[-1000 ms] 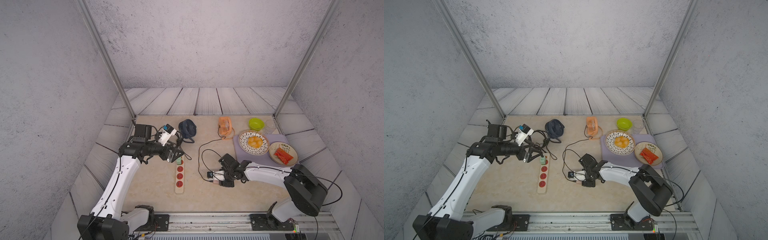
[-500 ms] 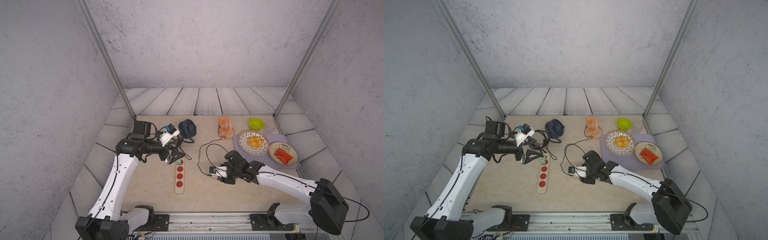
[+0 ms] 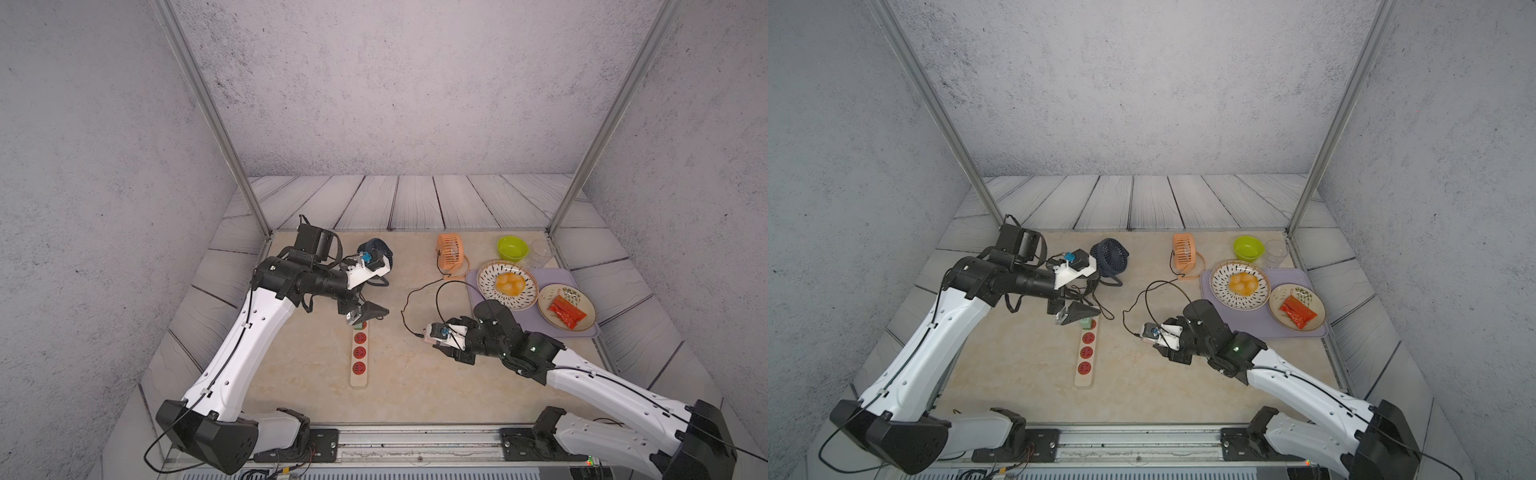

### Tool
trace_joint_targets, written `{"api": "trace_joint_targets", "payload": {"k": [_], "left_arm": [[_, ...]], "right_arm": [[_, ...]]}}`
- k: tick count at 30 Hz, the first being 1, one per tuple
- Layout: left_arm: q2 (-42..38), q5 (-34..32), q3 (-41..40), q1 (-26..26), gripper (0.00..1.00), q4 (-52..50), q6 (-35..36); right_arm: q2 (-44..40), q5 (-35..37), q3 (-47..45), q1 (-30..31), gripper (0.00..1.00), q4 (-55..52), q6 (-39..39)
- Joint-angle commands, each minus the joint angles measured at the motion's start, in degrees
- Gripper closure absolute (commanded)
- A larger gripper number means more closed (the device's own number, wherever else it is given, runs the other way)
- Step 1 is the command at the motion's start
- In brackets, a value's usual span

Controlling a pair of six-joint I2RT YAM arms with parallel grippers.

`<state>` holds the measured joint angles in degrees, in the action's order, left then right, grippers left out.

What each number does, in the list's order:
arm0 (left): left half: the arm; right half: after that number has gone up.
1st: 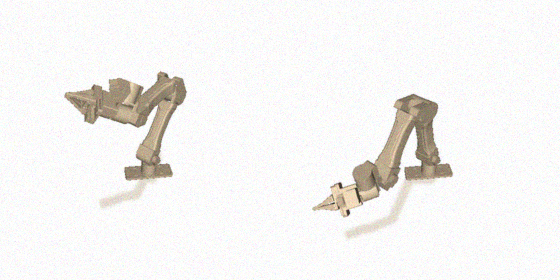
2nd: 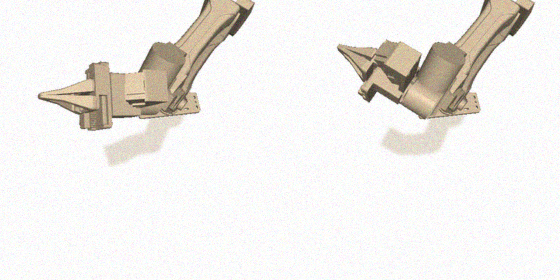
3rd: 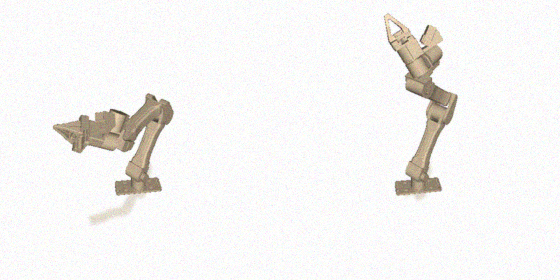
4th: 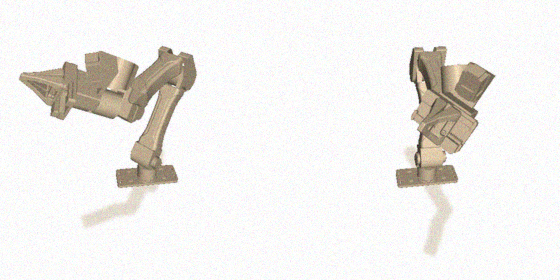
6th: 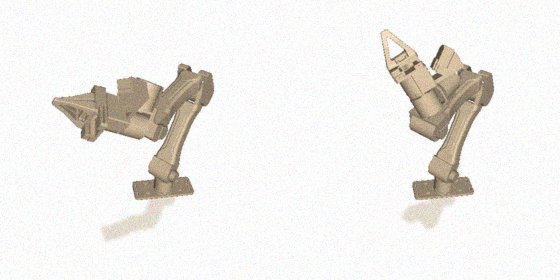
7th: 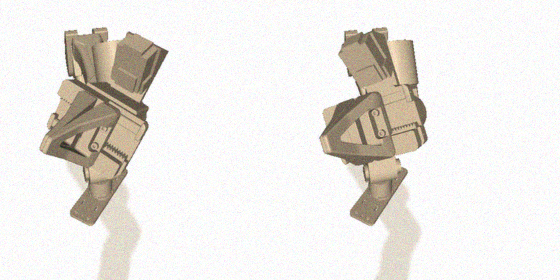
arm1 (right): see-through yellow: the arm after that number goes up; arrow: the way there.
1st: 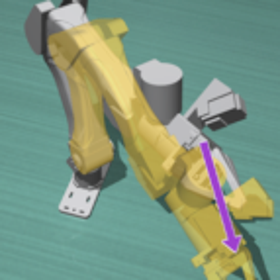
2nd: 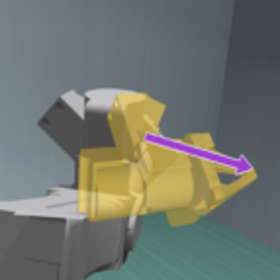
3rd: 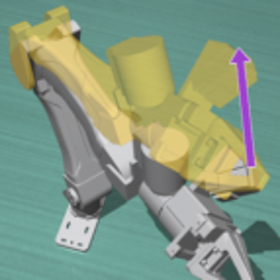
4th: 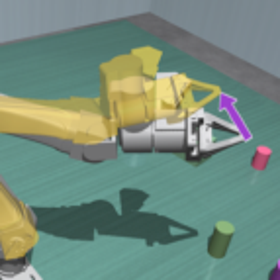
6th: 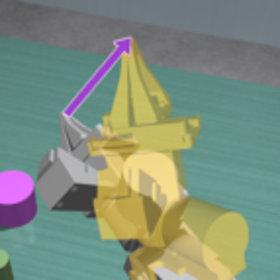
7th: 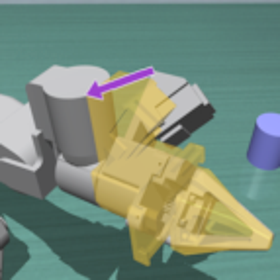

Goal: Plug the desk fan into the power strip
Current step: Pick up the plug from the center of the board.

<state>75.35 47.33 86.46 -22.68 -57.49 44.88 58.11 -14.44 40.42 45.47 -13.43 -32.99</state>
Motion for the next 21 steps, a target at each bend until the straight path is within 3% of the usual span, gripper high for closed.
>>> {"api": "trace_joint_targets", "payload": {"k": [1,8,21], "left_arm": [[1.5,-2.6,2.1,-2.3,0.0,-0.9,2.1],[4.1,-7.0,2.4,-7.2,0.0,-0.9,3.7],[6.6,-7.0,2.1,-12.9,0.01,-1.8,4.3]], "right_arm": [[-2.5,-1.8,-1.1,0.3,0.77,3.4,2.1],[-4.5,-3.2,-1.7,0.2,0.79,6.6,6.0],[-4.1,-6.6,-1.8,0.2,0.86,12.6,11.9]]}}
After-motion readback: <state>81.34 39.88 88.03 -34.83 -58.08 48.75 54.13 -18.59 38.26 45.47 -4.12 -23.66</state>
